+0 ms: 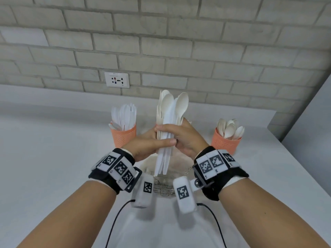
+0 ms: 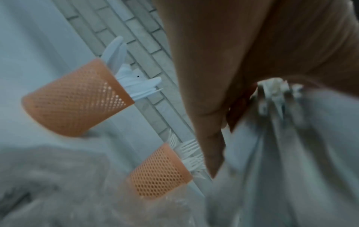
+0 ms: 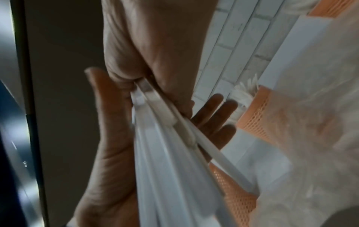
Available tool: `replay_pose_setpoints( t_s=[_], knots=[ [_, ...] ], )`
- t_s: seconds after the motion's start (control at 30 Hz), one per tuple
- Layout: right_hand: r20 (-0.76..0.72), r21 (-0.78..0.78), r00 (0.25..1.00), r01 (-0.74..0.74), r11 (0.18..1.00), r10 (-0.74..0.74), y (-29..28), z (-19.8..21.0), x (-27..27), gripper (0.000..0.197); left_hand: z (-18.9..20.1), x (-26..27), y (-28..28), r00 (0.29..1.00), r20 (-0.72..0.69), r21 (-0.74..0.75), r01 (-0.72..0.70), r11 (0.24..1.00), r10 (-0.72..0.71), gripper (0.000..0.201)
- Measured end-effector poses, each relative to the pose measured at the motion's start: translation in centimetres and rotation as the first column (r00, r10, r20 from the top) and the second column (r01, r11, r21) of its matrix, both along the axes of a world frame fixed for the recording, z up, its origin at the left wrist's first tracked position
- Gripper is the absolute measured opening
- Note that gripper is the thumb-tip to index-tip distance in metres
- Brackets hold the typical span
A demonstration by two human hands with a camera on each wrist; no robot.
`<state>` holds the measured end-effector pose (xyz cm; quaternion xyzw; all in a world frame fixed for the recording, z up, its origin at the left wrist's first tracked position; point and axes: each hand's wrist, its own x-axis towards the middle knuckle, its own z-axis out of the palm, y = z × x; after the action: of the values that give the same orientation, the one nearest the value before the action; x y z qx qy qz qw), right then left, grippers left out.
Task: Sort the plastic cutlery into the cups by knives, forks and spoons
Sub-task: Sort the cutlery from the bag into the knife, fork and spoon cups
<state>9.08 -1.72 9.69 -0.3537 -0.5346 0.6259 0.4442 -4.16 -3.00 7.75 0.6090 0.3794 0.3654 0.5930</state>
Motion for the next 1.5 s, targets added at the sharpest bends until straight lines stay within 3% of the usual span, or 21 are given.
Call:
replay_pose_setpoints(
  t_s=[0.1, 0.17, 0.2, 0.27, 0.37, 0.4, 0.5, 0.6, 0.67, 0.73, 0.77, 0.87, 0.97, 1.13, 1.33, 1.5],
  knots=[
    [0.006, -0.062, 0.998, 0.063, 0.996, -0.063, 0.0, -0.5, -2.0, 0.053, -0.3, 0.2, -0.2, 0.985, 0.161, -0.043, -0.058, 0.997, 0.064, 0.046],
    [0.041, -0.087, 0.996, 0.088, 0.992, -0.085, 0.0, -0.7, -2.6, 0.058, -0.3, -0.1, -0.3, 0.972, 0.222, -0.054, -0.068, 0.996, 0.078, 0.036],
    [0.068, -0.073, 0.995, 0.081, 0.994, -0.076, 0.2, -0.6, -2.7, 0.052, -0.2, -0.1, -0.5, 0.969, 0.237, -0.054, -0.064, 0.997, 0.075, 0.033],
    [0.219, -0.007, 0.975, 0.048, 0.999, -0.045, 0.5, -0.2, -2.9, 0.046, -0.3, -0.3, -0.6, 0.968, 0.233, -0.05, -0.081, 0.995, 0.09, 0.021],
    [0.499, 0.071, 0.866, 0.002, 0.997, -0.037, 1.6, 0.0, -3.1, 0.085, -0.5, -0.6, -0.5, 0.964, 0.212, -0.061, -0.153, 0.986, 0.162, 0.021],
    [0.555, 0.073, 0.832, -0.027, 0.997, -0.018, 2.2, -0.1, -3.1, 0.088, -0.6, -0.8, -0.4, 0.959, 0.211, -0.063, -0.179, 0.982, 0.189, 0.022],
    [0.608, 0.041, 0.792, -0.105, 0.994, 0.058, 1.7, 0.6, -2.9, 0.06, -0.7, -0.8, 0.1, 0.937, 0.242, -0.109, -0.231, 0.967, 0.252, 0.018],
    [0.598, 0.063, 0.801, -0.074, 0.995, 0.022, 1.7, 0.7, -2.9, 0.053, -0.9, -1.1, 0.7, 0.898, 0.297, -0.185, -0.28, 0.942, 0.326, 0.018],
    [0.556, 0.26, 0.813, 0.028, 0.965, -0.173, 1.6, 0.6, -3.2, 0.051, -1.1, -1.6, 1.4, 0.854, 0.33, -0.214, -0.347, 0.913, 0.402, 0.021],
    [0.473, 0.483, 0.81, 0.089, 0.871, -0.346, 1.4, 0.4, -3.2, 0.026, -1.2, -2.2, 1.9, 0.8, 0.353, -0.248, -0.419, 0.873, 0.484, 0.016],
    [0.471, 0.525, 0.812, 0.056, 0.849, -0.345, 1.3, 0.5, -3.2, 0.017, -1.3, -2.5, 2.2, 0.777, 0.361, -0.262, -0.447, 0.855, 0.516, 0.011],
    [0.624, 0.476, 0.751, -0.147, 0.867, -0.216, 0.7, 0.1, -3.8, 0.03, -1.2, -2.9, 2.5, 0.735, 0.363, -0.286, -0.497, 0.819, 0.572, 0.007],
    [0.709, 0.5, 0.659, -0.217, 0.838, -0.252, 0.8, -0.3, -4.6, 0.044, -1.2, -3.1, 2.8, 0.73, 0.416, -0.293, -0.457, 0.84, 0.542, 0.01],
    [0.782, 0.476, 0.58, -0.316, 0.821, -0.231, 1.0, -0.1, -4.8, 0.017, -1.2, -3.6, 3.0, 0.703, 0.494, -0.303, -0.413, 0.859, 0.512, 0.022],
    [0.773, 0.313, 0.63, -0.28, 0.908, -0.072, 1.7, -0.3, -4.8, 0.032, -0.9, -3.7, 2.6, 0.745, 0.473, -0.268, -0.387, 0.883, 0.47, 0.032],
    [0.672, 0.163, 0.74, -0.185, 0.969, 0.028, 2.6, -0.6, -4.4, 0.03, -0.4, -3.6, 2.1, 0.792, 0.408, -0.219, -0.397, 0.891, 0.453, 0.027]
  ],
)
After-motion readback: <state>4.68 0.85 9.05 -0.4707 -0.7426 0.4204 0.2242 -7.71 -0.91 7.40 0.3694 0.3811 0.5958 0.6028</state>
